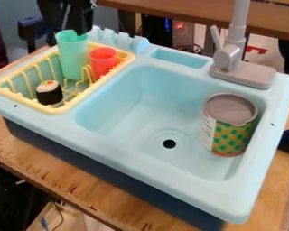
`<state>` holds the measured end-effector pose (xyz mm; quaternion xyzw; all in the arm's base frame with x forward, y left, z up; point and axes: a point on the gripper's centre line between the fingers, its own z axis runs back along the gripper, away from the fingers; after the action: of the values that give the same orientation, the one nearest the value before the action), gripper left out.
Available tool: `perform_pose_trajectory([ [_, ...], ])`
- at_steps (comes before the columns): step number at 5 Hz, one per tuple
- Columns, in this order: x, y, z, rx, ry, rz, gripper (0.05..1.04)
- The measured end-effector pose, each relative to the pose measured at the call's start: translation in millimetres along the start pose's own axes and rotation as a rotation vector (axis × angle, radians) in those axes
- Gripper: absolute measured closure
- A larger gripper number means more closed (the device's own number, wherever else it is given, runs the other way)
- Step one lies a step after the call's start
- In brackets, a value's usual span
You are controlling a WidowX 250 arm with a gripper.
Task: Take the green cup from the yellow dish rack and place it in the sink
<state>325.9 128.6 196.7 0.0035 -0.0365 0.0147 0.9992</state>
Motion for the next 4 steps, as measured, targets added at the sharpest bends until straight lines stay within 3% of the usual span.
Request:
perform_pose_trajectory([
  [2,7,3,-20,-0.01,0.032,0.001,0.083],
  [4,18,4,-25,-0.011,-0.002,0.009,0.083],
])
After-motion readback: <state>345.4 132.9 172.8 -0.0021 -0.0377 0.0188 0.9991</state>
